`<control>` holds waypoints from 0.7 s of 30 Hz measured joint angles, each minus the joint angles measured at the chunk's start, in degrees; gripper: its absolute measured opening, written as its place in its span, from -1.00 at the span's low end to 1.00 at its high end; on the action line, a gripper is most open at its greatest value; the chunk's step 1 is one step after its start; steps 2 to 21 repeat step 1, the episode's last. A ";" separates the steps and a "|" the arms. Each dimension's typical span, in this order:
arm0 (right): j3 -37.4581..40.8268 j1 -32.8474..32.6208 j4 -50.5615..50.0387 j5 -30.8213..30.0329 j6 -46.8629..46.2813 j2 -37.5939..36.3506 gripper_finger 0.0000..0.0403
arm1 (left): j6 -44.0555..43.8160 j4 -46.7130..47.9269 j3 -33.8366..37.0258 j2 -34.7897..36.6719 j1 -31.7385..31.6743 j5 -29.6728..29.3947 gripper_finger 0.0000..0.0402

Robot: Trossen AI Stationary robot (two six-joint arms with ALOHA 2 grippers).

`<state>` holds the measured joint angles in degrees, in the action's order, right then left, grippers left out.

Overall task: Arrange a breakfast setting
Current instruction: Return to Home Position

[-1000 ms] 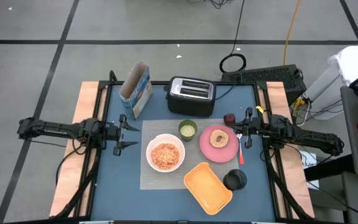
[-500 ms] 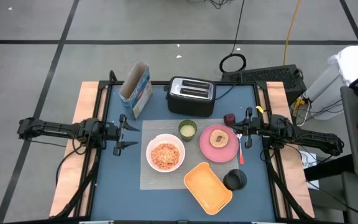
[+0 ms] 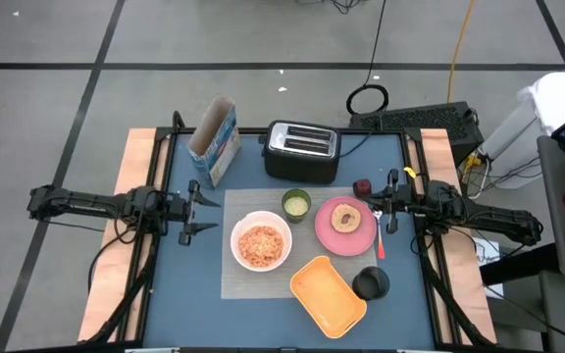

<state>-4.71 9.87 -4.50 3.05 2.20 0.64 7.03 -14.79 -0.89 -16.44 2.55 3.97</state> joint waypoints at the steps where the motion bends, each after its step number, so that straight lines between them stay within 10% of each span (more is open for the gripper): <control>1: 0.00 0.00 0.00 0.00 0.00 0.00 -0.99 | 0.00 0.00 0.00 0.01 0.00 0.00 0.28; 21: 0.00 0.00 0.00 0.00 0.00 0.00 -0.99 | 0.00 0.00 0.00 0.01 0.00 0.00 0.28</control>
